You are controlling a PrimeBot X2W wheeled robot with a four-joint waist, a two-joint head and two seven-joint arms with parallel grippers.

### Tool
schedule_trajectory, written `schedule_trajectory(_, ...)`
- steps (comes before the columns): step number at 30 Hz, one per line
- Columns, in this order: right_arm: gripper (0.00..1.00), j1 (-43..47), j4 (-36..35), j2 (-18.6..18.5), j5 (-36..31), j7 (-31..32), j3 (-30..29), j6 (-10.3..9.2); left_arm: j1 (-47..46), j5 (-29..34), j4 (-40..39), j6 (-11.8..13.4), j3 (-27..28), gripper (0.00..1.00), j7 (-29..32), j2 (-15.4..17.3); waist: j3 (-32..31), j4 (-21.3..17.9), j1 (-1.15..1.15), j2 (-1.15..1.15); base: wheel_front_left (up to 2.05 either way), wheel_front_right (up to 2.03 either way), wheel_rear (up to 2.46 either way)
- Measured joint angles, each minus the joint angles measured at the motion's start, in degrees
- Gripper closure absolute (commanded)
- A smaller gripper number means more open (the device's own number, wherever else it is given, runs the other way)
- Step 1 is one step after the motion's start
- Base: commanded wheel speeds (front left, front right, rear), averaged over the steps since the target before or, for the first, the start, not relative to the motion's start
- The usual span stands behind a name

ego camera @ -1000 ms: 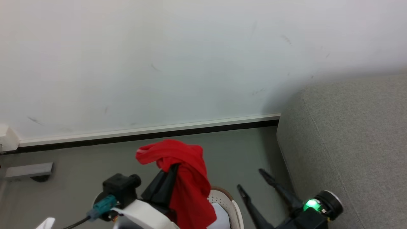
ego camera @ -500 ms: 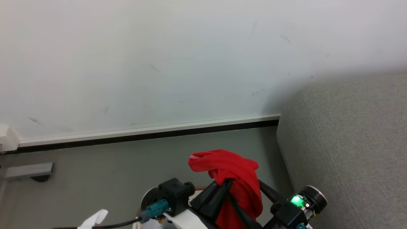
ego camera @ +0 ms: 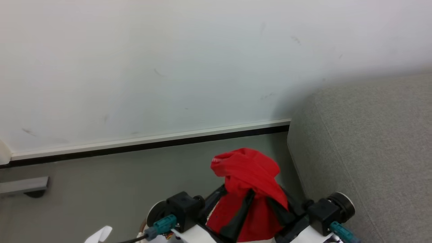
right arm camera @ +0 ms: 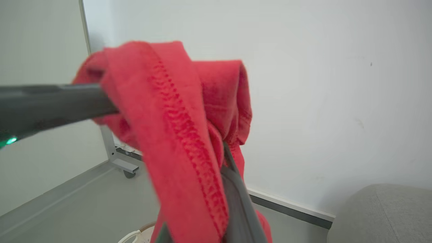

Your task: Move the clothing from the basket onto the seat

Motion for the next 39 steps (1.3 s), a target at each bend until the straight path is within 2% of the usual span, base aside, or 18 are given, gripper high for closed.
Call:
schedule_trajectory(7, 1.0, -0.5, -4.2, -2.8, 3.7, 0.0, -4.5, 0.0, 0.7, 0.9, 2.5, 0.2, -0.2, 0.0, -2.4, 0.6, 0.5, -3.6, 0.0, 0.0, 0.0, 0.0, 0.0)
schedule_trajectory(16, 1.0, 0.4, -9.6, -6.3, 4.7, 1.1, -11.5, 0.0, 0.8, 2.8, 7.2, 0.4, -1.3, 0.0, -6.8, 0.1, 1.7, -10.4, 0.0, 0.0, 0.0, 0.0, 0.0)
schedule_trajectory(22, 1.0, 1.3, -11.7, -6.9, 5.1, 1.5, -15.7, -0.01, -1.2, 3.4, 9.2, 0.3, -2.2, 0.0, -7.6, -0.7, 4.3, -13.9, 0.0, 0.0, 0.0, 0.0, 0.0)
schedule_trajectory(28, 1.0, 0.1, -12.0, -6.4, 4.4, 1.0, -20.8, -0.01, -4.7, 4.4, 10.1, -0.1, -2.7, 0.0, -7.9, -1.0, 8.6, -14.7, 0.0, 0.0, 0.0, 0.0, 0.0)
schedule_trajectory(31, 1.0, -3.6, -11.6, -5.2, 3.2, 0.6, -23.9, 0.0, -7.0, 5.4, 10.1, 0.0, -2.4, 0.0, -7.3, -0.7, 11.5, -14.3, 0.0, 0.0, 0.0, 0.0, 0.0)
schedule_trajectory(35, 1.0, -11.8, -8.5, -5.4, 1.9, 0.4, -29.5, -0.01, -10.4, 6.7, 10.0, -0.1, -2.0, 0.0, -6.3, 0.5, 16.2, -13.2, 0.01, 0.0, 0.0, 0.0, 0.0)
schedule_trajectory(38, 1.0, -19.7, -5.3, -7.0, 1.3, 0.3, -33.7, 0.0, -12.4, 7.3, 9.9, -0.2, -1.7, 0.0, -5.6, 0.9, 19.9, -12.0, 0.01, 0.0, 0.0, 0.0, 0.0)
schedule_trajectory(39, 1.0, -25.6, -2.8, -8.9, 1.3, 0.2, -36.6, 0.0, -13.7, 7.7, 9.7, -0.1, -1.4, 0.0, -5.3, 1.3, 22.4, -10.9, 0.01, 0.0, 0.0, 0.0, 0.0)
